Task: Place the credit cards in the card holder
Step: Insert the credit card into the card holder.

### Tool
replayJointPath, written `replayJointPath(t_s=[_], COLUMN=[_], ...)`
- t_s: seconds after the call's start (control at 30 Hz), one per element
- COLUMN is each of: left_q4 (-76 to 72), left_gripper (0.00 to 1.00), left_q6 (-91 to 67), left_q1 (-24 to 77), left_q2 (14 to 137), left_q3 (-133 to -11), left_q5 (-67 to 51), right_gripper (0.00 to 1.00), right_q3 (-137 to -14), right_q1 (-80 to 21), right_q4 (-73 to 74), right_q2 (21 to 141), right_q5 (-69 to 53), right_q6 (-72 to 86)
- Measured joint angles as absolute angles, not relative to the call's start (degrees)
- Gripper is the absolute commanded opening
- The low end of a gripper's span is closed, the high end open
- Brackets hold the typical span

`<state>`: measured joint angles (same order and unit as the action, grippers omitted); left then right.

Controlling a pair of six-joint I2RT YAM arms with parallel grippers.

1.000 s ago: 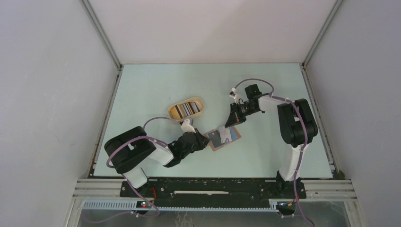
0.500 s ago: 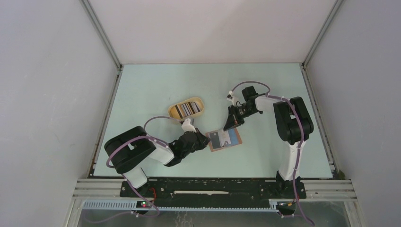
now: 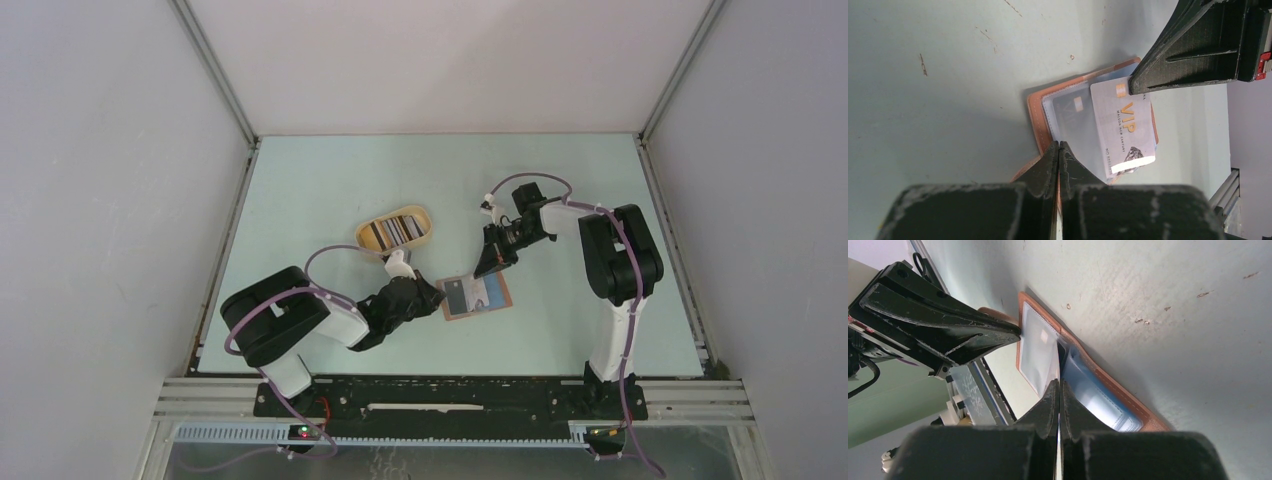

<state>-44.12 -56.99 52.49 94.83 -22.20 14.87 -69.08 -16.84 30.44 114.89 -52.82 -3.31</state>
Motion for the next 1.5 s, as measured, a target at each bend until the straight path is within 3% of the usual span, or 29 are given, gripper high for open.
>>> replayJointPath(t_s=[1.5], left_q4=[-44.14], left_gripper=[0.02], left_q6=[-56.95], left_q1=[52.49], left_q2=[94.83], left_q3=[-22.22], left_q5=[14.81], right_gripper=[0.00], right_q3=[-65.65], right_q1=[-16.53], right_q4=[25.74], right_q2=[114.87], right_q5=[-52.40], right_q6=[3.01])
